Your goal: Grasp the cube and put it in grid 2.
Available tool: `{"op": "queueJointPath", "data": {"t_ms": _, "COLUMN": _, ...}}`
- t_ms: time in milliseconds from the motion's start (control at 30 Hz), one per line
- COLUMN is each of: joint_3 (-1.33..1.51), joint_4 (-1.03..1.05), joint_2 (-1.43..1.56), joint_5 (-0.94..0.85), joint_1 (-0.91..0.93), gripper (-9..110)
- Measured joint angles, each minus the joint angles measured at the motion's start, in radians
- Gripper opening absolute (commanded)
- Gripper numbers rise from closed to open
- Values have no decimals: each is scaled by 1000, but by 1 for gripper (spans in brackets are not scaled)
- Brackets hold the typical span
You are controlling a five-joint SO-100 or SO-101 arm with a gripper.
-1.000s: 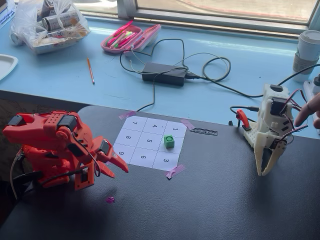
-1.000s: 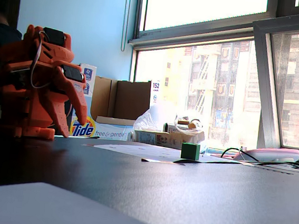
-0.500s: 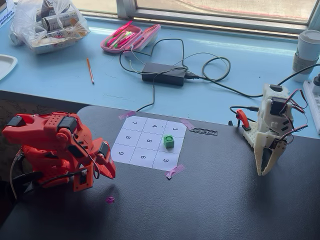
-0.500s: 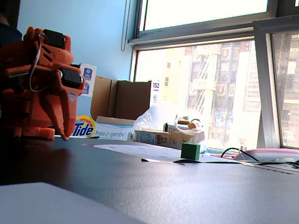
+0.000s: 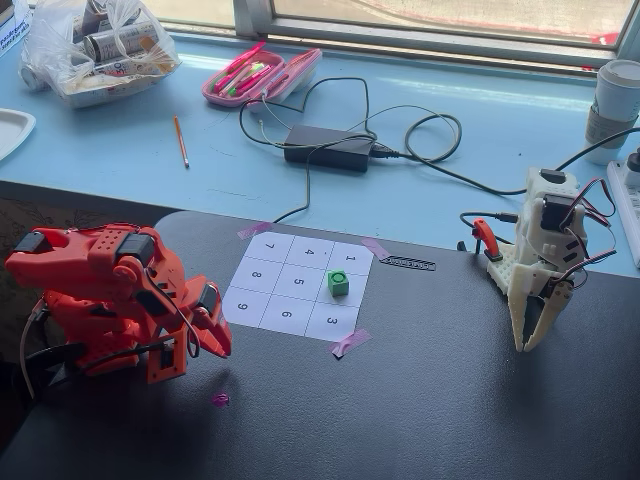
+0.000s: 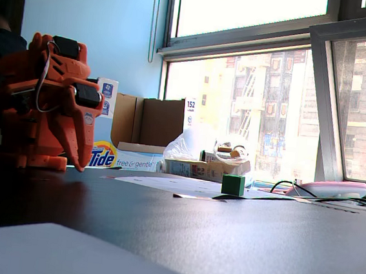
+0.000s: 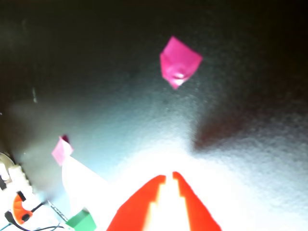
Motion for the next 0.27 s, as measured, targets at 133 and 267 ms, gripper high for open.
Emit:
{"op": "queueJointPath", "data": {"t_ms": 133, "joint_3": 0, "joint_4": 0, "joint_2": 0, "joint_5": 0, "joint_1": -3, "gripper": 0}}
{"op": "queueJointPath", "data": {"t_ms": 267, "joint_3": 0, "joint_4": 0, "joint_2": 0, "joint_5": 0, "joint_1": -3, "gripper": 0}}
